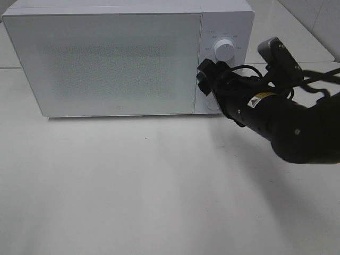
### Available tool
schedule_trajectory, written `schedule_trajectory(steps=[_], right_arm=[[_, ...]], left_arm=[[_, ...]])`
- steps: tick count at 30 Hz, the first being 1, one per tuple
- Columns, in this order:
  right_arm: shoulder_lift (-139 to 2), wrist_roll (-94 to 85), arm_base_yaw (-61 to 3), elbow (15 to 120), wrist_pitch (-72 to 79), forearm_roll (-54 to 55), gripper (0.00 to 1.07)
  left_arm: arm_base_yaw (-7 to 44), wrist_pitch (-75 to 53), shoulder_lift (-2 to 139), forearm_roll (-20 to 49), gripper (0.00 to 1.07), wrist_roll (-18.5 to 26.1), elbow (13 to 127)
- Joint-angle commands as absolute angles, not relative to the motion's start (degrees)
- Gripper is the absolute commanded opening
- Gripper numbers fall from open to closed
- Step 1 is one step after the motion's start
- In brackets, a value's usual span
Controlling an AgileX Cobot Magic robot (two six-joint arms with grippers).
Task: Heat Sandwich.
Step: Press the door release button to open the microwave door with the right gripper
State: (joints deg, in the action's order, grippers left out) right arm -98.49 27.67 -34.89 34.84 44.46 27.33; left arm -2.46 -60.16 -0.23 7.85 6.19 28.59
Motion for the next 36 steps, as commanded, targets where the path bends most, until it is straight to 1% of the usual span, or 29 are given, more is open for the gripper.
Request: schedule_trajectory(steps=[1,3,6,7,9,11,13,14,16,17,19,21,28,29,33,36], right_arm=[[-93.74,14.38,-32.83,34.84,33.17,24.41,0.75],[-92.48,11.92,-32.2,34.84,30.94,24.35,0.75],[-88.18,0.52,-29.45,34.84,20.45,24.24,0.75],[-88.18,0.52,-29.45,34.84,20.45,24.24,0.75],[-86.17,-3.38,-27.96,34.84,15.41,23.61,0.75],[-83.19,-7.96,-25.73,34.84,7.05,21.03,0.75],[-82.1,-8.88,-25.1,34.84,4.35,19.54,0.75],[-79.87,-9.51,-23.89,34.84,0.0,16.62,0.75],[-77.75,-9.51,-23.26,34.84,-4.13,13.18,0.75],[-77.75,-9.51,-23.26,34.84,-4.13,13.18,0.75],[-74.48,-9.22,-22.75,34.84,-10.03,8.48,0.75],[-72.14,-8.48,-22.75,34.84,-13.01,6.36,0.75],[-65.15,-5.1,-22.75,34.84,-22.46,5.39,0.75],[-62.97,-4.81,-22.75,34.84,-26.24,5.39,0.75],[-59.82,-4.7,-22.75,34.84,-31.0,5.39,0.75],[-55.46,-4.7,-22.75,34.84,-37.64,5.39,0.75]], left_arm=[[-2.75,-59.47,-1.72,8.08,1.03,5.84,28.3],[-2.75,-59.47,-1.72,8.08,1.03,5.84,28.3],[-2.75,-59.47,-1.72,8.08,1.03,5.84,28.3],[-2.75,-59.47,-1.72,8.08,1.03,5.84,28.3],[-2.75,-59.47,-1.72,8.08,1.03,5.84,28.3],[-2.75,-59.47,-1.72,8.08,1.03,5.84,28.3],[-2.75,-59.47,-1.72,8.08,1.03,5.84,28.3],[-2.75,-59.47,-1.72,8.08,1.03,5.84,28.3],[-2.75,-59.47,-1.72,8.08,1.03,5.84,28.3],[-2.75,-59.47,-1.72,8.08,1.03,5.84,28.3],[-2.75,-59.47,-1.72,8.08,1.03,5.84,28.3],[-2.75,-59.47,-1.72,8.08,1.03,5.84,28.3],[-2.75,-59.47,-1.72,8.08,1.03,5.84,28.3],[-2.75,-59.47,-1.72,8.08,1.03,5.84,28.3],[-2.75,-59.47,-1.72,8.08,1.03,5.84,28.3],[-2.75,-59.47,-1.72,8.08,1.03,5.84,28.3]])
